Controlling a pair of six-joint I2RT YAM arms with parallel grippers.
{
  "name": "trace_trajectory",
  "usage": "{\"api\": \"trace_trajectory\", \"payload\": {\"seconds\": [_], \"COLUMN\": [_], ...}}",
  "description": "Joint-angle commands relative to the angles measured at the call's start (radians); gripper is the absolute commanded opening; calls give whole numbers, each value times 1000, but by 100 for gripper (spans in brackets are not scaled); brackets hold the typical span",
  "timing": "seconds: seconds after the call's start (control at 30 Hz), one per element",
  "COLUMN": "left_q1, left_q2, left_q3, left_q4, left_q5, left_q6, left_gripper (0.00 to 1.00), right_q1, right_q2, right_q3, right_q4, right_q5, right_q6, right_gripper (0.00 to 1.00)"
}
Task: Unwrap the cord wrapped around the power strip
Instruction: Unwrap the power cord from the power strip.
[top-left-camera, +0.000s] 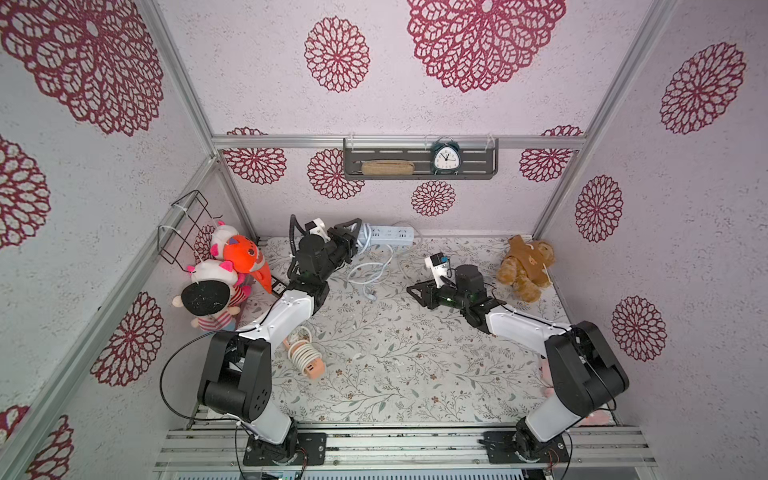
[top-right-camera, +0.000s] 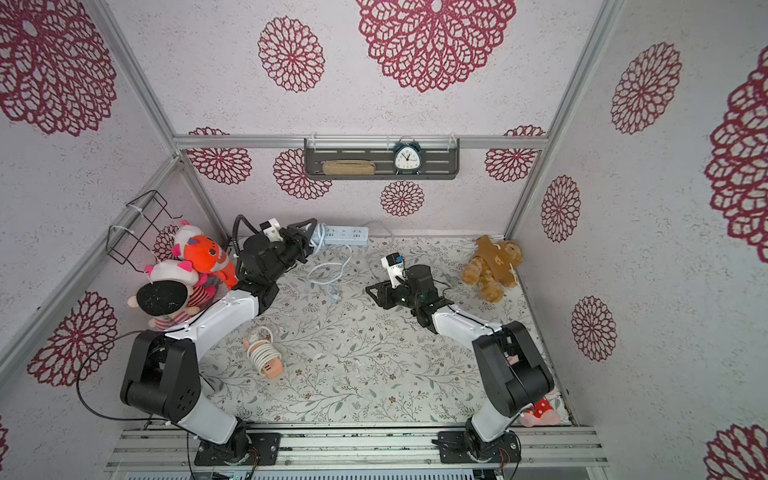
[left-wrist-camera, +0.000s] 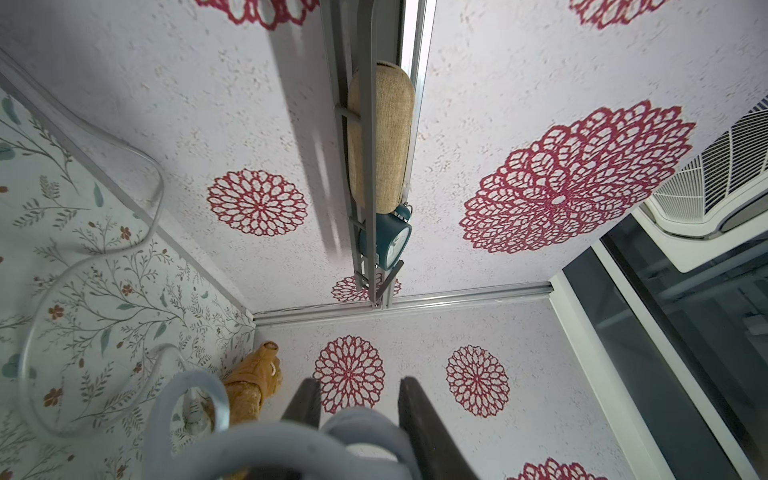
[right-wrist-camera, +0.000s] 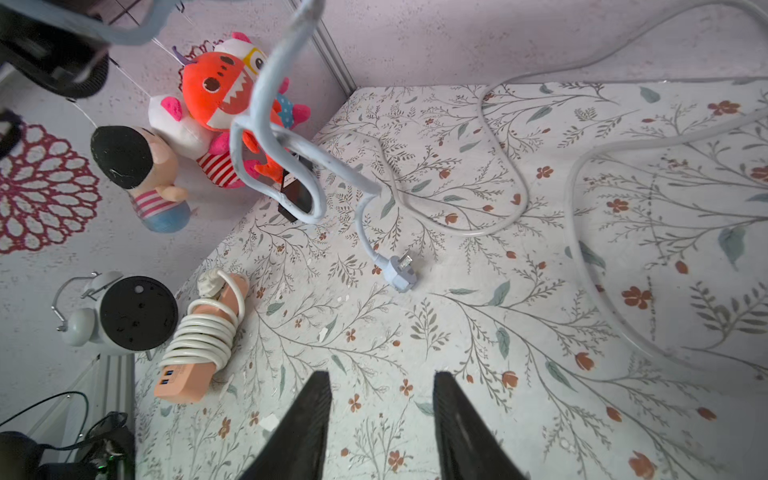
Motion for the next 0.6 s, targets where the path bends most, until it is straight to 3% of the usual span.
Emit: {"api": "trace_trajectory", "payload": {"seconds": [0.0, 0.07, 0.23, 0.47, 0.57], "left_q1": [-15, -24, -43, -59, -59], "left_q2": [-7, -7, -17, -14, -9], "left_q3": [48, 51, 74, 111, 136], "left_q4": [84, 98, 71, 60, 53], "left_q5": [16, 20, 22, 22, 28], "left_q6": [-48, -61, -52, -53, -47], "left_gripper": [0, 0, 0, 0, 0], "right_q1": [13, 14, 27, 59, 68], "right_q2": [15, 42, 133, 232, 232], "right_q3": [-12, 1, 91, 177, 160], "right_q4": [217, 246, 291, 281, 274], "right_q5": [-4, 15, -21, -11, -14], "right_q6": [41, 35, 74, 93, 90], "right_gripper": [46, 59, 74, 74, 64]}}
